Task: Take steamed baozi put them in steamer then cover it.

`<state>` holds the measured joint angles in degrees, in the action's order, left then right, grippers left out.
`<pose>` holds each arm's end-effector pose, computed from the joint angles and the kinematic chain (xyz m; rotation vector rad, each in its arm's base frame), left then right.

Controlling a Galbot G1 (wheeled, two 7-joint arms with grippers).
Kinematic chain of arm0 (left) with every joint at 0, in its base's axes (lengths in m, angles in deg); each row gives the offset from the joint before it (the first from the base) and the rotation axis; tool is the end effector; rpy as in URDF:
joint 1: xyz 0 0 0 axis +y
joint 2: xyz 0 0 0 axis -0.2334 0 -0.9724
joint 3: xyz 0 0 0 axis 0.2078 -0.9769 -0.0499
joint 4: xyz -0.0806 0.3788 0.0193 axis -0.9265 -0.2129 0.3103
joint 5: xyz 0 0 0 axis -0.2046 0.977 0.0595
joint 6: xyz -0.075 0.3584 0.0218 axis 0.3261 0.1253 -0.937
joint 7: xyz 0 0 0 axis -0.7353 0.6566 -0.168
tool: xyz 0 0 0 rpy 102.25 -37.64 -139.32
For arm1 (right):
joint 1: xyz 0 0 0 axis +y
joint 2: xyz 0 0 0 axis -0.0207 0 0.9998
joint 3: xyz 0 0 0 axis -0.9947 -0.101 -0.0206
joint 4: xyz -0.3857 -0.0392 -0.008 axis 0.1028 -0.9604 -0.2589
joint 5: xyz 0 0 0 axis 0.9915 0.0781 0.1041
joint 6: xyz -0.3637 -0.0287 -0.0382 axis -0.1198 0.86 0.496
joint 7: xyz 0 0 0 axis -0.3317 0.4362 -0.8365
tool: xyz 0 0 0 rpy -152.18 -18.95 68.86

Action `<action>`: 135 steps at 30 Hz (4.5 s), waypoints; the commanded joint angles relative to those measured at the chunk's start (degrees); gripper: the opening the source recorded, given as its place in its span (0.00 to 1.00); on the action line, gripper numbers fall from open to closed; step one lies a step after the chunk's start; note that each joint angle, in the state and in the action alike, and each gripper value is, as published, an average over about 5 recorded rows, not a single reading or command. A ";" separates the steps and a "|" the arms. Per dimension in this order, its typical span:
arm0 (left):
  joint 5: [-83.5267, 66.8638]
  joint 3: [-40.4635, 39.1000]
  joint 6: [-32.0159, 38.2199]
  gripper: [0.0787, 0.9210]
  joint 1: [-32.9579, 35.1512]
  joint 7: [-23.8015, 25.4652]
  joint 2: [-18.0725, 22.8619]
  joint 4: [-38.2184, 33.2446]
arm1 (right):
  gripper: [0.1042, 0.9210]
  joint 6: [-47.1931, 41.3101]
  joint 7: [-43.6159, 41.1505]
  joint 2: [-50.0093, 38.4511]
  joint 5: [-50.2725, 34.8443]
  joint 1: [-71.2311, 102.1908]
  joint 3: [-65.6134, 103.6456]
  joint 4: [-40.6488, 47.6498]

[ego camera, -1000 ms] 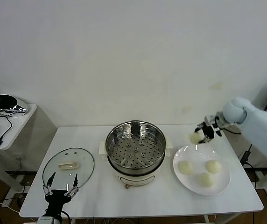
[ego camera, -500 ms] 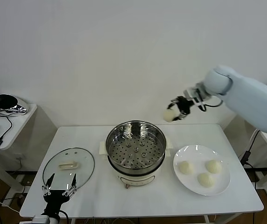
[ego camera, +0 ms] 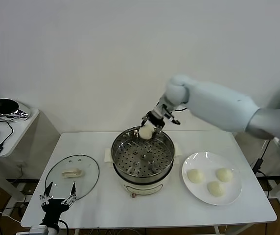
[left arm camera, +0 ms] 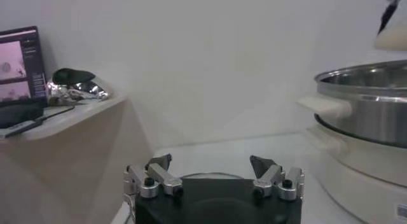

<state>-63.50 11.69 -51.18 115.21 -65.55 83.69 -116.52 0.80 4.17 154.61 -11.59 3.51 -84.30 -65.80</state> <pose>0.1300 0.1071 -0.3562 0.1489 -2.9582 -0.2176 0.6370 0.1077 -0.0785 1.9833 -0.8391 2.2205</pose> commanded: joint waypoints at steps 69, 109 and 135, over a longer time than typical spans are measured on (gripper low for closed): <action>1.12 2.72 -0.38 0.88 0.27 0.06 -2.33 -2.13 | 0.88 -39.49 -5.23 -41.80 -1.52 23.11 14.31 -24.05; 1.65 4.46 0.10 0.88 1.32 0.15 -1.50 -2.14 | 0.70 -39.29 -3.47 -25.11 4.50 30.11 20.06 -10.61; 1.40 3.83 -0.16 0.88 0.50 0.20 -2.33 -2.52 | 0.56 -42.63 -9.15 -37.84 -13.78 -6.84 5.27 -24.95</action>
<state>-62.09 15.52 -51.31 115.75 -65.37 81.37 -119.05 -40.95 -3.72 120.44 -18.46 10.99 -73.44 -86.67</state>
